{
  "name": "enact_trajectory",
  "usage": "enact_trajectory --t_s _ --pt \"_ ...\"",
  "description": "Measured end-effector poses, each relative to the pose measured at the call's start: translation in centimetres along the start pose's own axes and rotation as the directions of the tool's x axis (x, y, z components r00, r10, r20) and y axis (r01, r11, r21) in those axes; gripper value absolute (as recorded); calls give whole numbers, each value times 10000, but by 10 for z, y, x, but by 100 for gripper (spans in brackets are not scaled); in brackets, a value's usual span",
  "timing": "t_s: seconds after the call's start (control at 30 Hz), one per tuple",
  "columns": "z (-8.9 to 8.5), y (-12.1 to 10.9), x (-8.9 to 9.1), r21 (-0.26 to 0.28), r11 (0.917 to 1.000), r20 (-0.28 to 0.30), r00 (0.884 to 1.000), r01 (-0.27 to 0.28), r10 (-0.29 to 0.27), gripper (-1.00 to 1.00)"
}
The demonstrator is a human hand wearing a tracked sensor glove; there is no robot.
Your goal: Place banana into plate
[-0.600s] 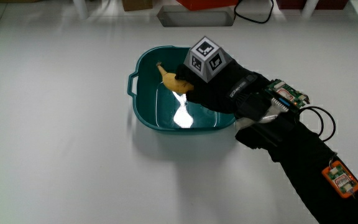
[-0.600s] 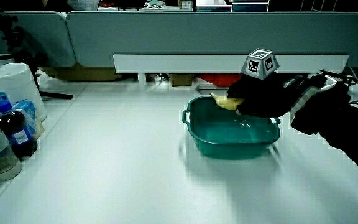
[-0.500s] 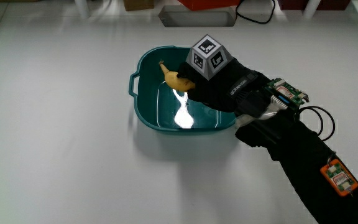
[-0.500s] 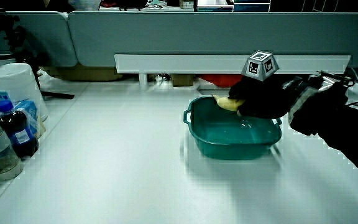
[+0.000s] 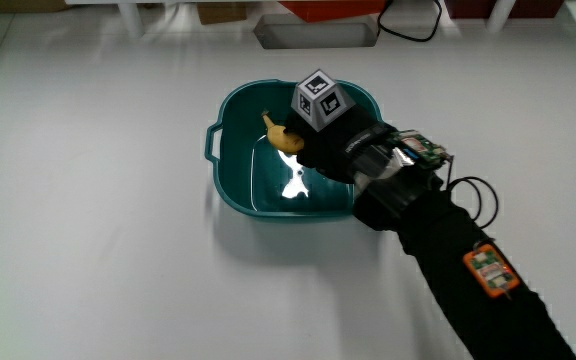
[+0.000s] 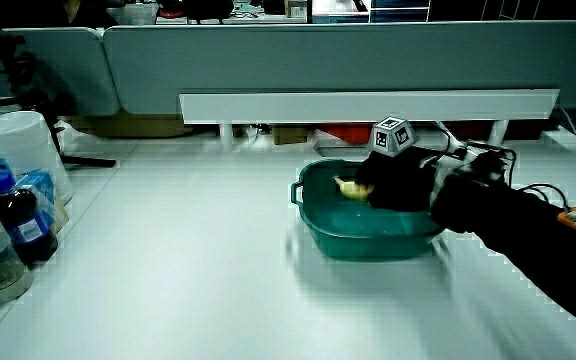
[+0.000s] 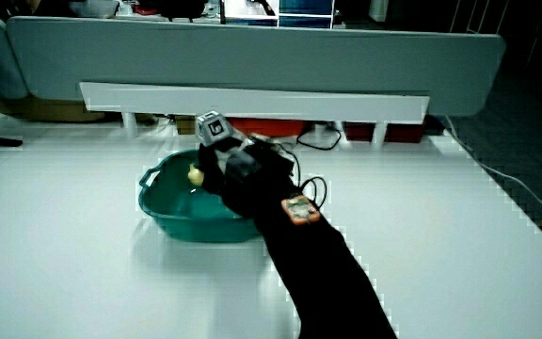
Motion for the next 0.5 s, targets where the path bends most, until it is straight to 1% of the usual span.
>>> enact_trajectory --t_s 0.03,0.07,0.13,0.17,0.2,0.23,0.27,0.3,0.33,0.37,0.4,0.43,0.47,0.5 --pt "-6 6 -1 -214 9998 -105 9999 -46 44 0" --pt "-16 15 -2 -586 9979 -242 9993 -289 275 0" --pt "-19 16 -11 -517 9965 -494 9968 -652 626 0" --pt "-20 16 -16 -514 9970 -454 9974 -582 559 0" --pt "-22 16 -19 -382 9983 -221 9988 -439 431 0" --pt "-28 21 -20 -608 9981 64 9999 -93 98 0" --pt "-37 30 -19 -882 9955 229 9992 360 -341 0" --pt "-39 34 -21 -730 9932 450 9951 907 -875 0" --pt "-38 38 -24 -982 9931 361 9975 641 -608 0" --pt "-32 35 -27 -950 9953 190 9997 186 -168 0" --pt "-32 35 -26 -1009 9948 117 9999 137 -126 0" --pt "-33 36 -26 -1012 9947 174 9997 186 -169 0" --pt "-33 36 -26 -1073 9942 9 10000 56 -56 0" --pt "-33 36 -27 -1002 9950 -56 10000 -32 26 0"
